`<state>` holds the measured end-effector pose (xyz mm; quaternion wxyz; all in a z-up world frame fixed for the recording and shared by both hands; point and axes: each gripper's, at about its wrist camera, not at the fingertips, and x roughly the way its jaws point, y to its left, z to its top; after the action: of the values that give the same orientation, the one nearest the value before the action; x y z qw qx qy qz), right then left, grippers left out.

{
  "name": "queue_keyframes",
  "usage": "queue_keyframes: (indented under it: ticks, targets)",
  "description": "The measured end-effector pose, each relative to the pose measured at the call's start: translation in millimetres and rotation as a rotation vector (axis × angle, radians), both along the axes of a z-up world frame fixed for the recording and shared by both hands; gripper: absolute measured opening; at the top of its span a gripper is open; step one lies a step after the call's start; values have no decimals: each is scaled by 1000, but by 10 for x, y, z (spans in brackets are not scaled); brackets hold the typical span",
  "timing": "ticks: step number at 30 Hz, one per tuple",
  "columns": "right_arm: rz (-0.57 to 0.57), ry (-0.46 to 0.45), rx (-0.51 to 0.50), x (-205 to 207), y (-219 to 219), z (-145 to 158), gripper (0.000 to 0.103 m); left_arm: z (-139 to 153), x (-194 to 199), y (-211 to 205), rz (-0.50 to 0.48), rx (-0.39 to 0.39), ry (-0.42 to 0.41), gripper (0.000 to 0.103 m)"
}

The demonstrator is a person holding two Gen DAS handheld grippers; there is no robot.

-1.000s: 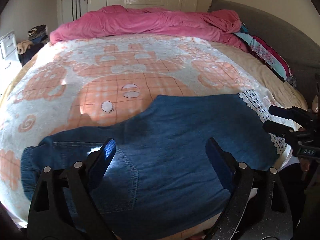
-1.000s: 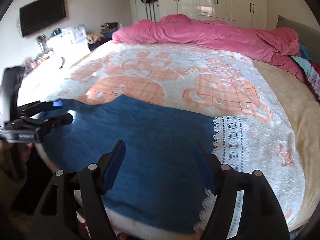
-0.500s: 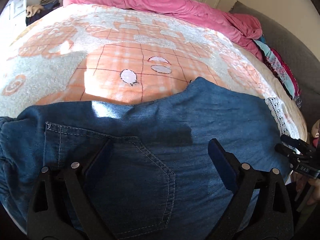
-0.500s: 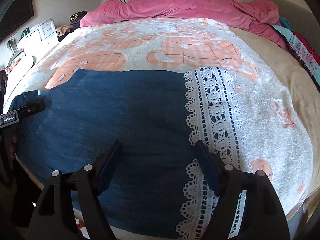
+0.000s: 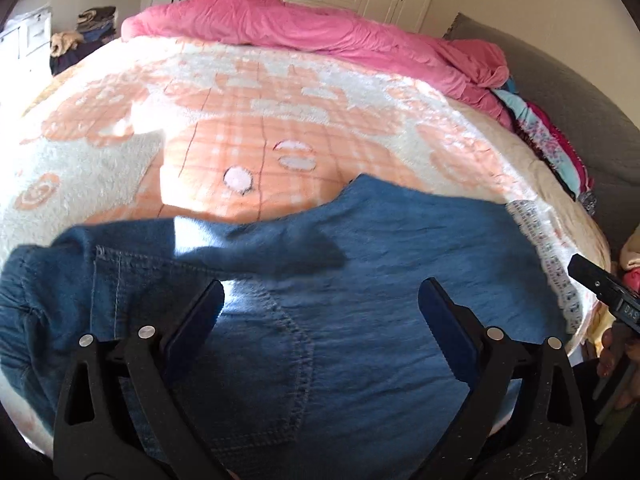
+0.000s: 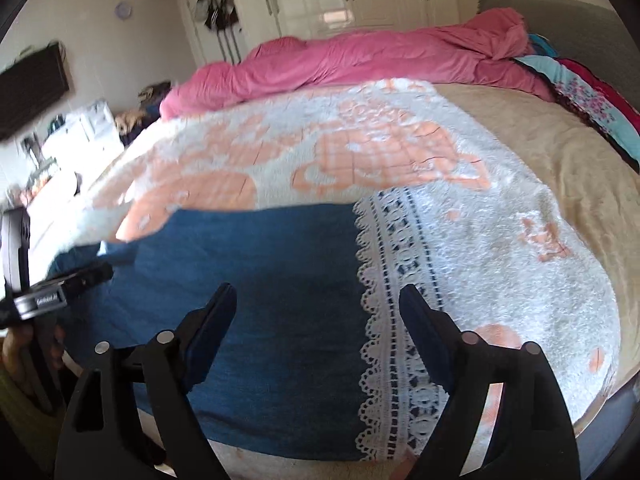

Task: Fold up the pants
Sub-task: 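Smooth the folded denim with both tools open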

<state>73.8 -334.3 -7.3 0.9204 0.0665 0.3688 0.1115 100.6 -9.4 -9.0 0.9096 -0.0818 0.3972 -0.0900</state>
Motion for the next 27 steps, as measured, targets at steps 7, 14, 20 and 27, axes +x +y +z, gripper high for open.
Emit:
queue_keyframes:
  ticks: [7,14,20,27]
  targets:
    - [-165,-61,42,-172,-360,83,86,226,-117,-272,-41,37,-68,93]
    - [-247,-25,98,-287,-571,29,91,310,-121,-624,-125,38,-63,93]
    - [-265,28,119,-472,-549,-39,93,292,3,-971,-219,15,-18,93]
    - [-280,92,169,-544,-571,-177,93,403,349,-1523,-354,-7,19,93]
